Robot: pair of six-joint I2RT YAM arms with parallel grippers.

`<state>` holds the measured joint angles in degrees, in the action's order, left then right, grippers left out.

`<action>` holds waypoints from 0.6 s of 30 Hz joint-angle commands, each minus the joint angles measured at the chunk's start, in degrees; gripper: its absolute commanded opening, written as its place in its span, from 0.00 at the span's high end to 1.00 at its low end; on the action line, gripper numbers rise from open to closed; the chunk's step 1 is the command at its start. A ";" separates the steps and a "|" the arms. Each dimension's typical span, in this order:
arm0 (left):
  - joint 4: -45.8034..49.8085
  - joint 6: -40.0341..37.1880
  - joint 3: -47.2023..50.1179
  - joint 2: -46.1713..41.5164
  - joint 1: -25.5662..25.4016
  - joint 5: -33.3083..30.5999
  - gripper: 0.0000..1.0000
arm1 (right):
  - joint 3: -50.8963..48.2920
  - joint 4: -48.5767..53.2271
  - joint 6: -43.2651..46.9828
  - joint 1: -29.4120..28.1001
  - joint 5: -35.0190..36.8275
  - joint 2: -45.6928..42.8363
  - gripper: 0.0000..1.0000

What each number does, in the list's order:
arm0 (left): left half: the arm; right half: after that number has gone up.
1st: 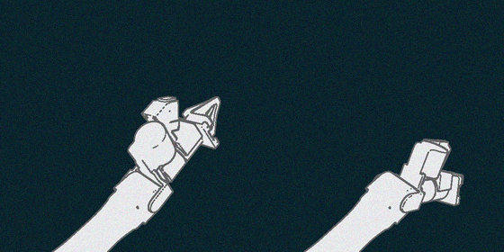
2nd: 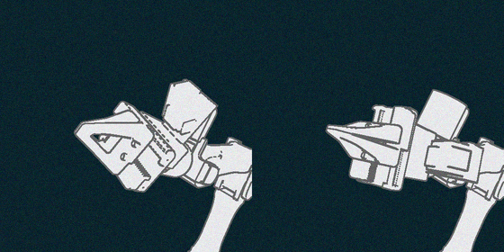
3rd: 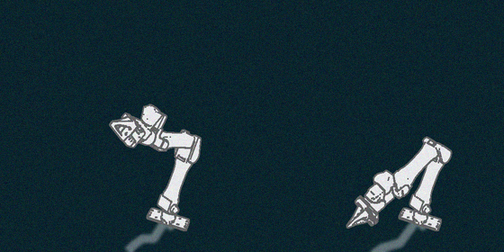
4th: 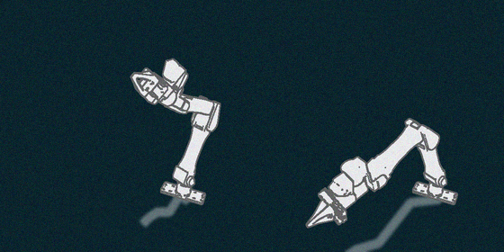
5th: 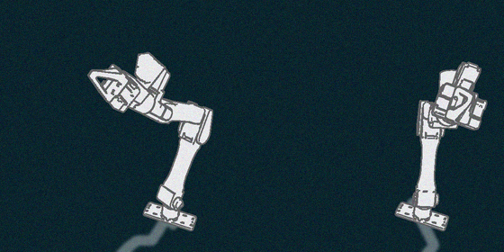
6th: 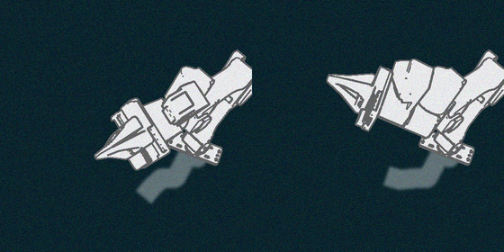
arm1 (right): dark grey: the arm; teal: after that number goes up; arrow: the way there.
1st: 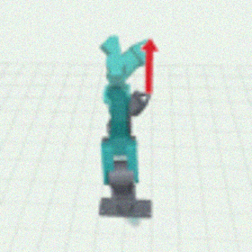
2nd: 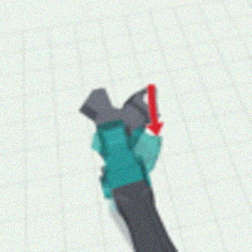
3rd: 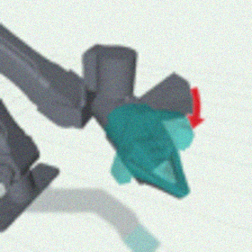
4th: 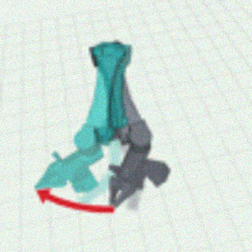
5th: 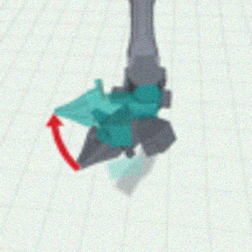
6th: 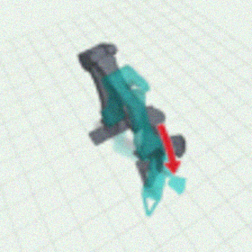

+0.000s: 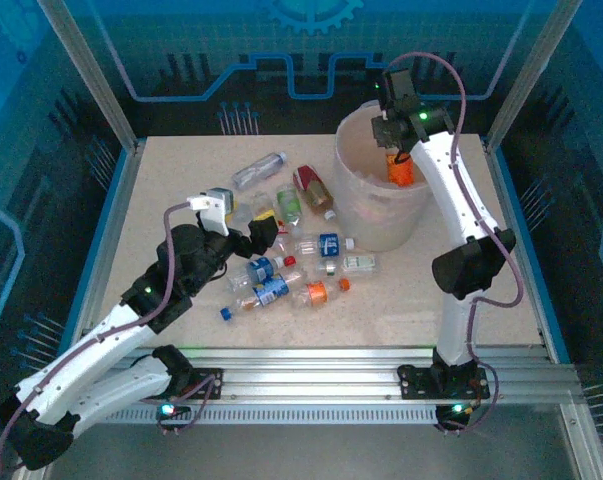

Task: Put the plastic bottles in the bin

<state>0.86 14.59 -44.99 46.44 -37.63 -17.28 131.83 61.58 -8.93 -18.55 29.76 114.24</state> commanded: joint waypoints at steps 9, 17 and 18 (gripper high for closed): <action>3.10 0.08 0.70 -0.44 0.60 -3.56 0.01 | -9.29 -0.62 -1.62 4.03 0.60 2.54 0.76; 4.32 1.47 1.05 -0.23 1.76 -3.24 0.01 | -12.87 -1.81 -2.19 5.61 -1.31 3.97 0.57; 4.60 1.65 0.99 -0.24 1.90 -3.12 0.01 | -13.02 -1.90 -2.28 5.65 -1.46 4.14 0.53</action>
<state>4.58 15.07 -44.77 46.44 -36.34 -19.73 119.57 59.70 -10.48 -14.00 28.97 117.71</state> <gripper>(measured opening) 0.990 0.457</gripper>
